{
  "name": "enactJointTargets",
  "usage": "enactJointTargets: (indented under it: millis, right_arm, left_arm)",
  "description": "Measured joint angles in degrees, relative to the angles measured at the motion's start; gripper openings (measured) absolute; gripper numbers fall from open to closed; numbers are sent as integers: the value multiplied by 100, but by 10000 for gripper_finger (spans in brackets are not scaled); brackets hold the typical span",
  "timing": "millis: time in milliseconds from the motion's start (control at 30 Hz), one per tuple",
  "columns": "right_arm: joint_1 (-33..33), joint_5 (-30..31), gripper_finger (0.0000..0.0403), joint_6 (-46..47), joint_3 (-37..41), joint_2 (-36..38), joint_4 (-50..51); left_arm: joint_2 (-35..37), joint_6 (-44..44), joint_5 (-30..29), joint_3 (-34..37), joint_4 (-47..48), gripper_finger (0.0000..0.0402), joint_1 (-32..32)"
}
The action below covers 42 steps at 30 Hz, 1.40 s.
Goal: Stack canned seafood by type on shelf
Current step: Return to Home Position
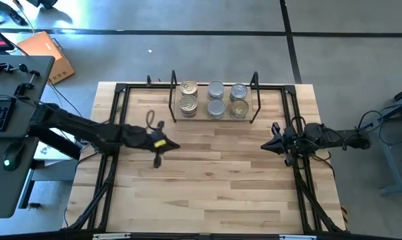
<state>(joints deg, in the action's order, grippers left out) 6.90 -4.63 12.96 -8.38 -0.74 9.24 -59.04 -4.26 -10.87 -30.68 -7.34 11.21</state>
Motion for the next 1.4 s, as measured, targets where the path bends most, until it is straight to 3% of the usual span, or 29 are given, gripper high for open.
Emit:
enactJointTargets:
  millis: [367,500,700,867,1033,1267,1400]
  right_arm:
    - [0,6,0,-273,-4,58,-51]
    - [0,3,0,-280,-4,56,-51]
    - [0,-4,0,-291,-7,58,27]
    - [-10,14,0,-363,-7,69,254]
    - [-15,100,0,-393,-7,69,217]
    - [-15,111,0,-448,-7,69,253]
    - [-13,23,0,-542,489,66,-666]
  left_arm:
    - [3125,-404,94,1701,-27,0,-266]
    - [4368,-357,487,1867,734,0,-593]
    - [5893,-304,620,1872,2021,0,-1217]
    - [5752,-248,1143,1926,1875,0,-1648]
    - [5886,-258,1236,2297,1761,0,-2056]
    - [5878,-456,2188,2999,509,0,-2510]
    - [5835,-304,2645,3005,434,0,-2791]
